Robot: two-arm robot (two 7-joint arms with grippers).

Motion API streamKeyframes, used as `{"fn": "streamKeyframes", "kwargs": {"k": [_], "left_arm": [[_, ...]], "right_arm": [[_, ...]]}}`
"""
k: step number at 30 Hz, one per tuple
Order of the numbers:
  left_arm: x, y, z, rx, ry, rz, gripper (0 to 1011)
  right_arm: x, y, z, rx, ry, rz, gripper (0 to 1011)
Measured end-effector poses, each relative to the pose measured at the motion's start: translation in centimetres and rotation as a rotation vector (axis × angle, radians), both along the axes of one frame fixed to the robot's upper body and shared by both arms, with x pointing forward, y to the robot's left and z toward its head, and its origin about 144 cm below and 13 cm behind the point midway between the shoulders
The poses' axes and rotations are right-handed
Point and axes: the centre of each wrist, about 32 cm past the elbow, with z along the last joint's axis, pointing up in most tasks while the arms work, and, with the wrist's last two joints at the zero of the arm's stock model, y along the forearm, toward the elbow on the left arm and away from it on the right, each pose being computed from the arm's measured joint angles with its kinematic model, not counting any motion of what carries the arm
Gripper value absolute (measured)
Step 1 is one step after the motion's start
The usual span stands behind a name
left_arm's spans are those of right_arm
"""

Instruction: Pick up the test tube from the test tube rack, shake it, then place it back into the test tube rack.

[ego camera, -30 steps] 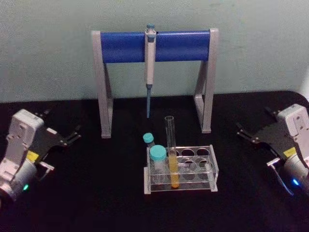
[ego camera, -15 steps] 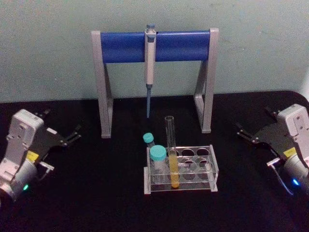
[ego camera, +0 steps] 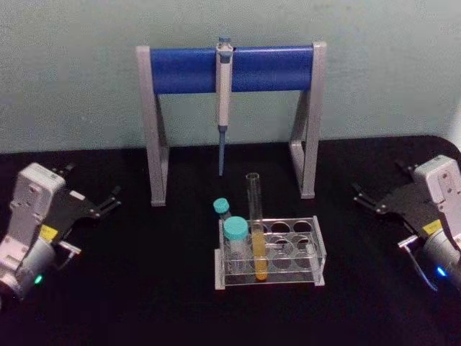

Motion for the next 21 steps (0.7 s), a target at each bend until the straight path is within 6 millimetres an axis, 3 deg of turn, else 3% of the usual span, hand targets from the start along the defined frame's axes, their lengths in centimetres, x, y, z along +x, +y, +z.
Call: {"fn": "streamKeyframes", "kwargs": {"k": [21], "left_arm": [[0.0,0.0,0.0,0.0,0.0,0.0,1001]], "right_arm": [[0.0,0.0,0.0,0.0,0.0,0.0,1000]]}}
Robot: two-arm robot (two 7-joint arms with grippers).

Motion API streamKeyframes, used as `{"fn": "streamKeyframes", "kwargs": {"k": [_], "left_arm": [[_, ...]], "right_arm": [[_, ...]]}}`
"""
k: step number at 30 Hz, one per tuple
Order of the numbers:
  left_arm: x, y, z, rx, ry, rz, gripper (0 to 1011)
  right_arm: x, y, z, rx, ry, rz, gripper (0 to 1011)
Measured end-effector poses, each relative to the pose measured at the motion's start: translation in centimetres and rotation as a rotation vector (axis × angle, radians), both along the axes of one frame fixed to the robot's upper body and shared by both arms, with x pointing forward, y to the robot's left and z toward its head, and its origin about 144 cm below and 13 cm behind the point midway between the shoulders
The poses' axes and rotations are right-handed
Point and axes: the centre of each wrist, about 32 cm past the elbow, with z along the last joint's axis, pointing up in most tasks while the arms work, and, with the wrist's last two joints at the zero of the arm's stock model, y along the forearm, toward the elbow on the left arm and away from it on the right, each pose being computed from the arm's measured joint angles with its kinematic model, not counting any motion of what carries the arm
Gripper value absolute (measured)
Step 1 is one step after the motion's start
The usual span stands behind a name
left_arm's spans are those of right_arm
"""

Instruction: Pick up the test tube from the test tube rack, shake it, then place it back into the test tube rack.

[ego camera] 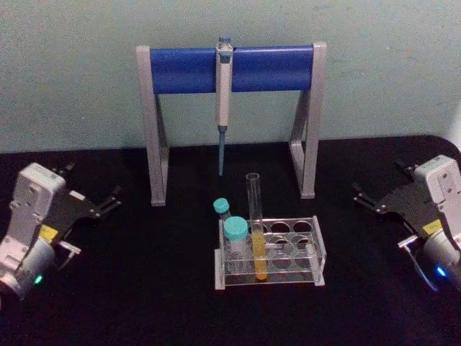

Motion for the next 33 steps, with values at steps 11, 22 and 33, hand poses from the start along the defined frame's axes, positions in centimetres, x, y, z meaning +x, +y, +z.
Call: {"fn": "streamKeyframes", "kwargs": {"k": [11,22,33], "left_arm": [[0.0,0.0,0.0,0.0,0.0,0.0,1001],[0.0,0.0,0.0,0.0,0.0,0.0,1001],[0.0,0.0,0.0,0.0,0.0,0.0,1001]], "right_arm": [[-0.2,0.0,0.0,0.003,0.003,0.005,1000],[-2.6,0.7,0.7,0.031,0.022,0.062,1000],[-5.0,2.1,1.6,0.145,0.072,0.184,1000]]}}
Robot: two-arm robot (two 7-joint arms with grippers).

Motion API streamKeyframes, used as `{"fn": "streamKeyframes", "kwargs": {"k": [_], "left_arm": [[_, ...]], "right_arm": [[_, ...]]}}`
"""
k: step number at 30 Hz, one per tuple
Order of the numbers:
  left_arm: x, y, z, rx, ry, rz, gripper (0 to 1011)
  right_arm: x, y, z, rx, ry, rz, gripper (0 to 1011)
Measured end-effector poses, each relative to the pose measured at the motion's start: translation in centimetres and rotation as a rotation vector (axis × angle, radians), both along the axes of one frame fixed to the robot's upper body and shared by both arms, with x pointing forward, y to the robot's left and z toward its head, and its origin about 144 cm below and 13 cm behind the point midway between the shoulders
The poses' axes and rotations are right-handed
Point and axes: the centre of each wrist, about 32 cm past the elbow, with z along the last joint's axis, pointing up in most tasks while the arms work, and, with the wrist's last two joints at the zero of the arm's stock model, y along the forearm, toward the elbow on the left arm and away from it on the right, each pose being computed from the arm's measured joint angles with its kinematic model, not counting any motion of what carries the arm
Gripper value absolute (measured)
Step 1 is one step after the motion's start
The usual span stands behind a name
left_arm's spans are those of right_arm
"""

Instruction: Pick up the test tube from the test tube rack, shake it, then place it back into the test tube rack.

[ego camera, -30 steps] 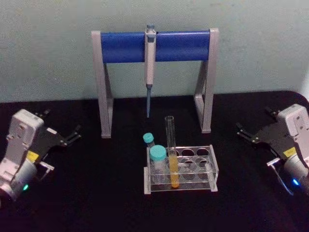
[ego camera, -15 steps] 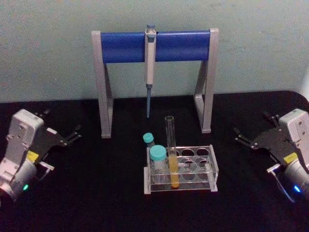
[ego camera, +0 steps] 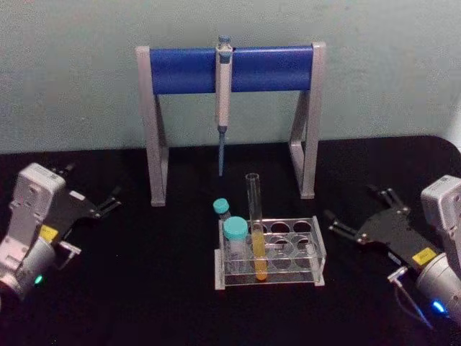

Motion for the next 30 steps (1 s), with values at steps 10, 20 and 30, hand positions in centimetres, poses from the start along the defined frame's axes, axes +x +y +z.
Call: {"fn": "streamKeyframes", "kwargs": {"k": [10,20,30], "left_arm": [[0.0,0.0,0.0,0.0,0.0,0.0,1001],[0.0,0.0,0.0,0.0,0.0,0.0,1001],[0.0,0.0,0.0,0.0,0.0,0.0,1001]], "right_arm": [[-0.5,1.5,0.3,0.099,0.066,0.128,1000],[0.5,2.8,0.8,0.171,0.104,0.24,1000],[2.5,4.5,1.4,0.184,0.122,0.324,1000]]}}
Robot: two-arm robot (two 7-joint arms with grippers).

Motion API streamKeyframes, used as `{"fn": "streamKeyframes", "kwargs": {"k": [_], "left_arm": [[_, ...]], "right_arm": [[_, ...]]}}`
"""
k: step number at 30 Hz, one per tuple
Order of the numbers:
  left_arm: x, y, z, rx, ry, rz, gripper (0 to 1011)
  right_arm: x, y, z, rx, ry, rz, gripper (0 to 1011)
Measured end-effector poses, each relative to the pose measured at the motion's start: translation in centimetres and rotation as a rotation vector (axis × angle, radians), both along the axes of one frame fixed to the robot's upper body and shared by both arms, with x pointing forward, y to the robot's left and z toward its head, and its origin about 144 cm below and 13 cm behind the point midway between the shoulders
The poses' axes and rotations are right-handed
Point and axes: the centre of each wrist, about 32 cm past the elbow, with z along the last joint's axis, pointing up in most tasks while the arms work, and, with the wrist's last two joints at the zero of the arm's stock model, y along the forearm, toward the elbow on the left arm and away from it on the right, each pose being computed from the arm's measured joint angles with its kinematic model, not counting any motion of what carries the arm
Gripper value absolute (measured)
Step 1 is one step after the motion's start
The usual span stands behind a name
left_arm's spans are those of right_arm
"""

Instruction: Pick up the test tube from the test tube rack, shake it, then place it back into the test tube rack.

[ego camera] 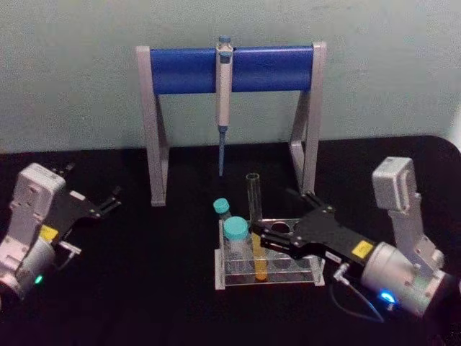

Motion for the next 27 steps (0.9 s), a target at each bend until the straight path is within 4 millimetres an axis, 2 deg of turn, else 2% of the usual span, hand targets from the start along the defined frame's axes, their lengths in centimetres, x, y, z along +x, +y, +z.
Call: {"fn": "streamKeyframes", "kwargs": {"k": [14,27], "left_arm": [[0.0,0.0,0.0,0.0,0.0,0.0,1001],[0.0,0.0,0.0,0.0,0.0,0.0,1001]], "right_arm": [[2.8,1.7,-0.4,0.014,0.031,0.033,1000],[4.0,2.1,-0.9,0.019,0.051,0.034,1000]]}}
